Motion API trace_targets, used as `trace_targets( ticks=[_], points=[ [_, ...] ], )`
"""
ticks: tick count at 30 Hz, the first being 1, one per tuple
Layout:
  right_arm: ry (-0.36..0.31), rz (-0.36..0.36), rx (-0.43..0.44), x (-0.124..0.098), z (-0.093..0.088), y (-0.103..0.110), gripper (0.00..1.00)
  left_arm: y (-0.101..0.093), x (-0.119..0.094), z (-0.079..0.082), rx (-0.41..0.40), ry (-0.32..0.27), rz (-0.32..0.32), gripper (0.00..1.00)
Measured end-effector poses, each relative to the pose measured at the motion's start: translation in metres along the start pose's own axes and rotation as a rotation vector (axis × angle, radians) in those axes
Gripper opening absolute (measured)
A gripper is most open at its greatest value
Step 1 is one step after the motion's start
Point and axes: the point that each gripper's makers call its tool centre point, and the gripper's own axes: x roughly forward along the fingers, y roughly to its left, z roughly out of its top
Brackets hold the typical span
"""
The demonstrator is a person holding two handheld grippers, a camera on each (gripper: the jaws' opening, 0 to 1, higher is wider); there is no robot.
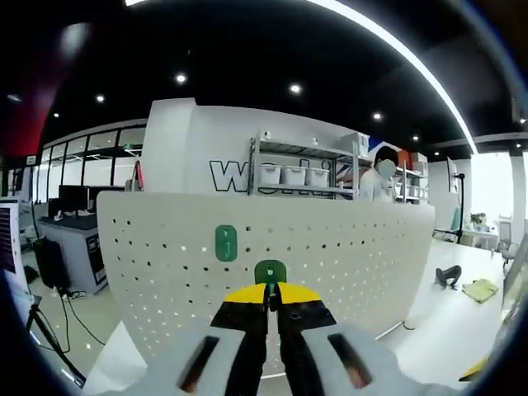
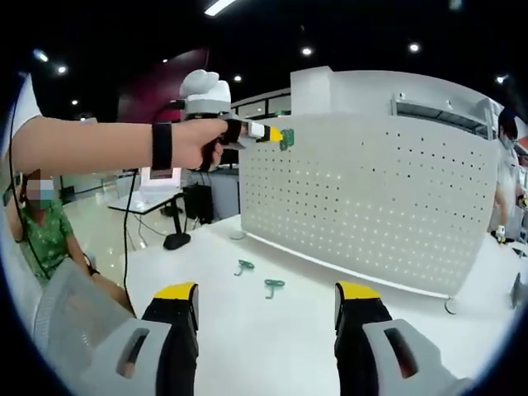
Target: Insert the hook assembly into the mounting plate slot until the hook locks in place.
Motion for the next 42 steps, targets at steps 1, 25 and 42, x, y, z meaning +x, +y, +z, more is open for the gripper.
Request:
trace_targets(
  ticks=[1,25,42],
  points=[
    [-0.001,0.0,-0.001,0.0,0.0,0.0,0.68,0.0,0.002,0.001,0.001,-0.002,0.002,0.03],
    [-0.013,-0.009,-0.006,-0.003,0.002,-0.003,0.66,-0.011,0.034,0.016,0.062,0.019,0.027,0.03],
    [0.0,-0.025,-0.002,-0.007,-0.003,-0.008,0.66,-0.01,0.051,0.015,0.064,0.045,0.031,0.03]
  ],
)
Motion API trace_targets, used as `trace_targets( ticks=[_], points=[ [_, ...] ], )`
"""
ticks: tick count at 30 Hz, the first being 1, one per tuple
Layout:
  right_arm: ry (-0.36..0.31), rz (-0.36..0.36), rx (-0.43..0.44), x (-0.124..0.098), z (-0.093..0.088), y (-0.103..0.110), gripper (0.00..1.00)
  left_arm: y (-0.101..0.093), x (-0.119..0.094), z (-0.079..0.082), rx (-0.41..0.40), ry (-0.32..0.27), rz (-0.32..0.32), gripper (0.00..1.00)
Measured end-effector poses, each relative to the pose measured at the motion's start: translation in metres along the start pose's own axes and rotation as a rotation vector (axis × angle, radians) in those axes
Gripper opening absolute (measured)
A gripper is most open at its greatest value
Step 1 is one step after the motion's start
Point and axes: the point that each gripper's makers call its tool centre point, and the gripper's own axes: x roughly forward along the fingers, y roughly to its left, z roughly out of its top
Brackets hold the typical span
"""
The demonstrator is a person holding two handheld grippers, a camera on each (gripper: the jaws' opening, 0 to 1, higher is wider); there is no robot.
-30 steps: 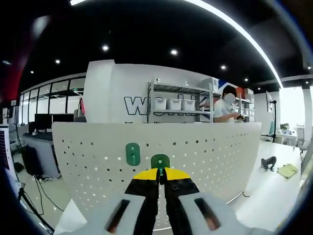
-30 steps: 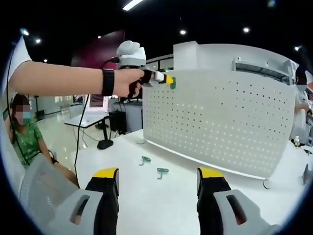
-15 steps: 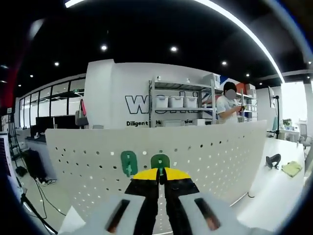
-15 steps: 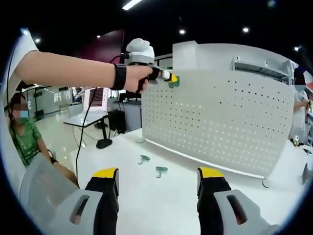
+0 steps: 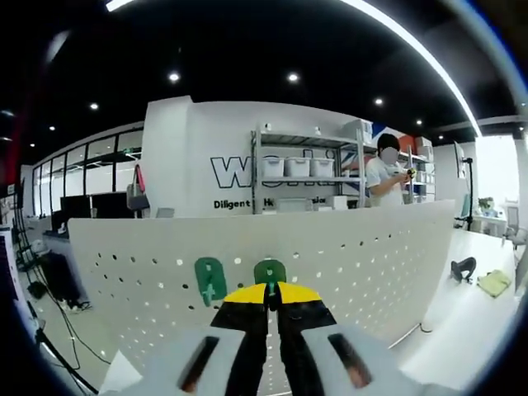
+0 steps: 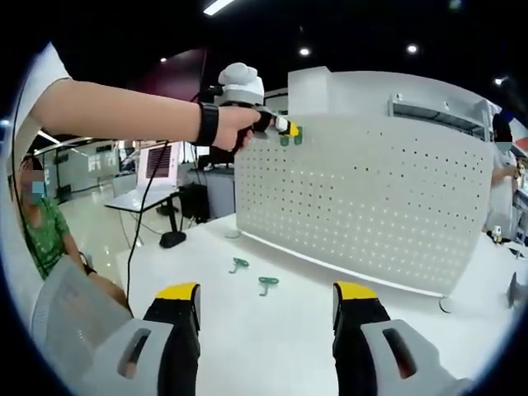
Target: Insert the hook assembly into the mounting plate slot until the hook locks in place.
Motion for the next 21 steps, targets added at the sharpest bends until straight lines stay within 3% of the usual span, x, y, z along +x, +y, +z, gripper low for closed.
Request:
trace_targets(
  ticks=[21],
  points=[
    [0.002,-0.001,0.004,0.0,-0.002,-0.002,0.65,0.001,0.011,0.005,0.033,0.005,0.035,0.03]
  ],
)
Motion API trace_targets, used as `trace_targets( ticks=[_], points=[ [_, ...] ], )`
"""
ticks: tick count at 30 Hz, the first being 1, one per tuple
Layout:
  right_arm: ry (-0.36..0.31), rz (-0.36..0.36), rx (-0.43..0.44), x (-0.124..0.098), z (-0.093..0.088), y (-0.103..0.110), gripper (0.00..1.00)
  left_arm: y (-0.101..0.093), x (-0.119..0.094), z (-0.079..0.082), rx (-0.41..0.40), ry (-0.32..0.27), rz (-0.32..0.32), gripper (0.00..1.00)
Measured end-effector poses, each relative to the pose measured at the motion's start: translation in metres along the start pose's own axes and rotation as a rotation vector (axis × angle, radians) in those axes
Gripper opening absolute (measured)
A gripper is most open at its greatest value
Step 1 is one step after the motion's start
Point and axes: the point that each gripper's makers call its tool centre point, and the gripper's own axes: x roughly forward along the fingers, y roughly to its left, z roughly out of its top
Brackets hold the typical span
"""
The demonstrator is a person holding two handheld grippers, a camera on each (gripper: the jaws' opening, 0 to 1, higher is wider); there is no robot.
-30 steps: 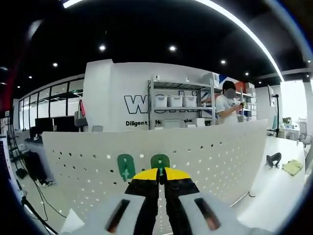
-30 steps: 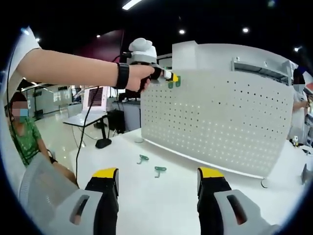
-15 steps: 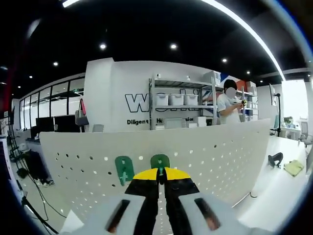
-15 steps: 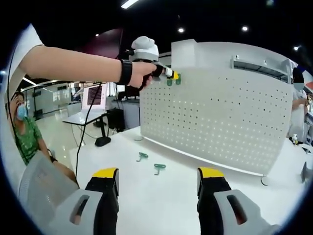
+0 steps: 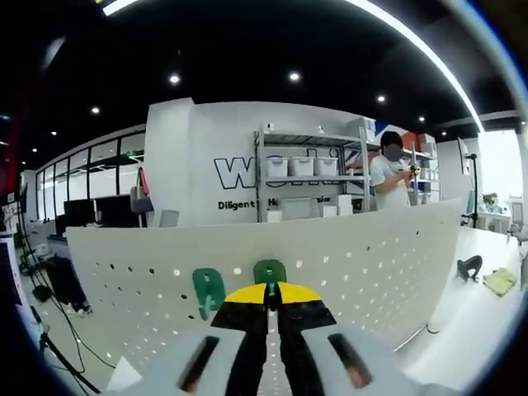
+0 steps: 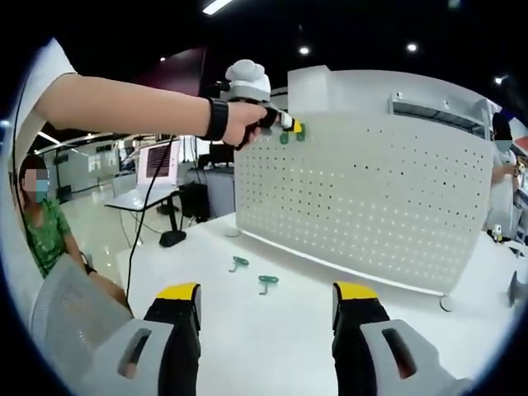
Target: Insert the hook assembly into the mounting plate slot until the hook locks in place.
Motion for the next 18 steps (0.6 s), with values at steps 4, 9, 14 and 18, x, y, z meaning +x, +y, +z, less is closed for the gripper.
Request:
trace_targets(
  ticks=[4,9,14,18],
  points=[
    [0.001,-0.003,0.006,-0.0003,-0.0012,-0.001,0.65,0.0011,0.0014,0.0008,-0.009,-0.002,0.009,0.03],
    [0.001,-0.004,0.008,-0.0002,-0.0011,-0.0015,0.65,-0.0008,0.0034,-0.0015,-0.003,0.011,0.011,0.03],
    [-0.004,-0.008,0.01,-0.0004,-0.0008,-0.0034,0.65,-0.0004,0.0049,-0.0026,0.0,0.015,0.016,0.03],
    [0.003,-0.003,0.015,-0.0001,-0.0045,-0.0022,0.65,0.0001,0.0056,-0.0033,0.001,0.016,0.025,0.03]
  ],
)
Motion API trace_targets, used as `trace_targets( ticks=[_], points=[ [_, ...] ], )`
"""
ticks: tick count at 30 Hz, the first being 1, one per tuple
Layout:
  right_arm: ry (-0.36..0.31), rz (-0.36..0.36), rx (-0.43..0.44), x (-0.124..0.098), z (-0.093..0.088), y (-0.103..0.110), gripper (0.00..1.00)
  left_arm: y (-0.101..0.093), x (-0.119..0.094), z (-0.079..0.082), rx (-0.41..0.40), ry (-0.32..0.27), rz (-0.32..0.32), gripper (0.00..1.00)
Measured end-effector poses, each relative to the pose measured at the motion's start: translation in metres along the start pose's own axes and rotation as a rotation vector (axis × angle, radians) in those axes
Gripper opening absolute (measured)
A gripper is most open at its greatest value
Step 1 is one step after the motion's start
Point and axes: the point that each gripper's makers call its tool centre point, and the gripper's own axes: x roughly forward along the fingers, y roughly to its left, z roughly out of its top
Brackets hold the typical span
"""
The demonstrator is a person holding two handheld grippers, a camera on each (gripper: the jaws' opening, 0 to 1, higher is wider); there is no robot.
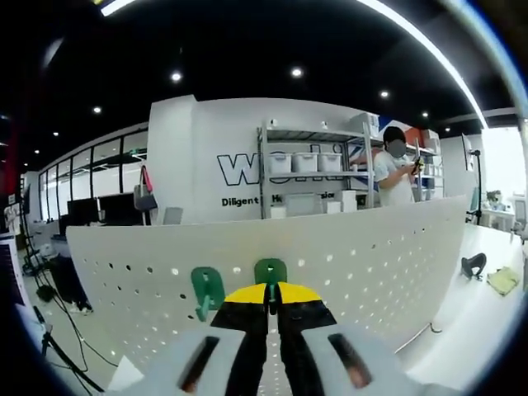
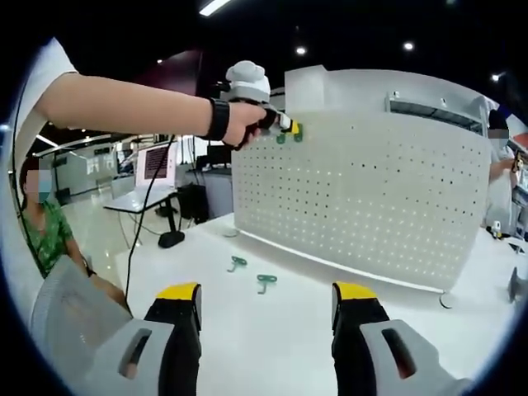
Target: Insert the hook assembly into the mounting plate slot until the hook locks in place.
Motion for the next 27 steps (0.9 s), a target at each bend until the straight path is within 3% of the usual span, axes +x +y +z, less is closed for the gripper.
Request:
trace_targets(
  ticks=[13,16,18,27],
  points=[
    [0.0,0.014,-0.002,0.0025,0.0001,0.0044,0.64,0.0008,0.0022,0.0004,-0.009,0.029,0.018,0.03],
    [-0.005,0.015,0.0,0.0019,0.001,0.0051,0.64,0.0009,0.0021,-0.0009,0.026,0.035,0.031,0.03],
    [-0.004,0.015,0.002,0.0016,0.0002,0.0049,0.64,0.0027,0.0017,-0.0013,-0.031,0.04,0.054,0.03],
    [-0.006,0.015,0.007,0.002,0.0003,0.0041,0.63,0.0025,0.0021,-0.0009,-0.033,0.053,0.068,0.03]
  ],
)
